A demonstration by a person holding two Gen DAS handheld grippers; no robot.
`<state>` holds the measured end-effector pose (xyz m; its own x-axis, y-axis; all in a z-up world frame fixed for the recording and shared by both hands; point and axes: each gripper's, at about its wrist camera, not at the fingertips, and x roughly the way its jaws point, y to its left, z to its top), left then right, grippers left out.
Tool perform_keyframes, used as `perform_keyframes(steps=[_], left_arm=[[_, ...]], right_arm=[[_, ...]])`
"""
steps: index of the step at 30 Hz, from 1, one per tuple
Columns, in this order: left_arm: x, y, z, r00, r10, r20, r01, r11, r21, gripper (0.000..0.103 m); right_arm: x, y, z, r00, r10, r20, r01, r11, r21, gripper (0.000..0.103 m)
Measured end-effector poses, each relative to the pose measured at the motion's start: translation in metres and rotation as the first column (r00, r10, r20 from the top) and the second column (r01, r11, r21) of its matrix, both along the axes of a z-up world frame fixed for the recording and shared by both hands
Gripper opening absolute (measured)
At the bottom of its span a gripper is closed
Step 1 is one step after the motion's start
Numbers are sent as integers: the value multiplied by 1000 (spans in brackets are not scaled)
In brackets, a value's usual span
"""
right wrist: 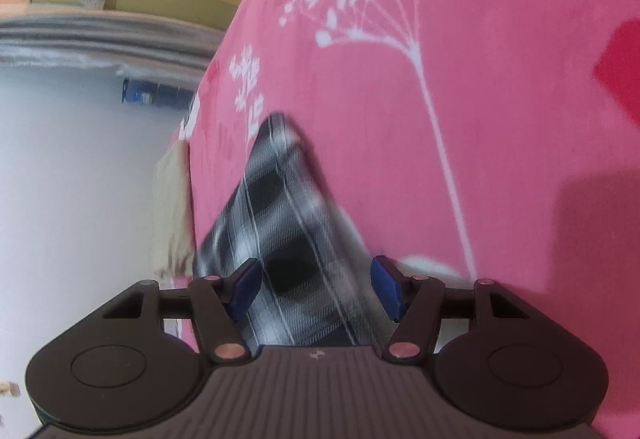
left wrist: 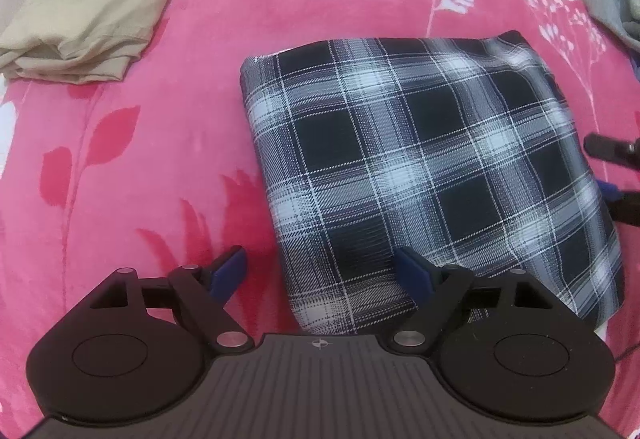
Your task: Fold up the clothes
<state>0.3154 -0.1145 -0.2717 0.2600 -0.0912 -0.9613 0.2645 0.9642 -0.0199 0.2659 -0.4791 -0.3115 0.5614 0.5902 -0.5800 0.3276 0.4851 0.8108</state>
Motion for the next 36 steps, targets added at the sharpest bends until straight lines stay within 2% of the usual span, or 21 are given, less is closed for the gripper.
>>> perform_keyframes(steps=[10, 16, 26, 31, 36], left_arm=[[0, -3, -2, 1000, -4, 14, 4, 1000, 8, 83], [-1, -2, -4, 1000, 23, 10, -23, 1000, -11, 83], [-5, 15, -7, 995, 101, -2, -101, 989, -113, 83], [-13, 30, -3, 984, 174, -28, -176, 967, -184, 83], [-24, 44, -5, 958, 275, -78, -286, 922, -261, 83]], right_arm=[[4, 1, 0, 1000, 9, -16, -9, 1000, 2, 64], [12, 4, -4, 1000, -31, 3, 31, 999, 17, 66], [-5, 2, -7, 998, -61, 5, 61, 997, 55, 65], [-2, 5, -3, 997, -71, -24, 73, 996, 47, 65], [1, 8, -5, 994, -96, -45, 98, 994, 48, 65]])
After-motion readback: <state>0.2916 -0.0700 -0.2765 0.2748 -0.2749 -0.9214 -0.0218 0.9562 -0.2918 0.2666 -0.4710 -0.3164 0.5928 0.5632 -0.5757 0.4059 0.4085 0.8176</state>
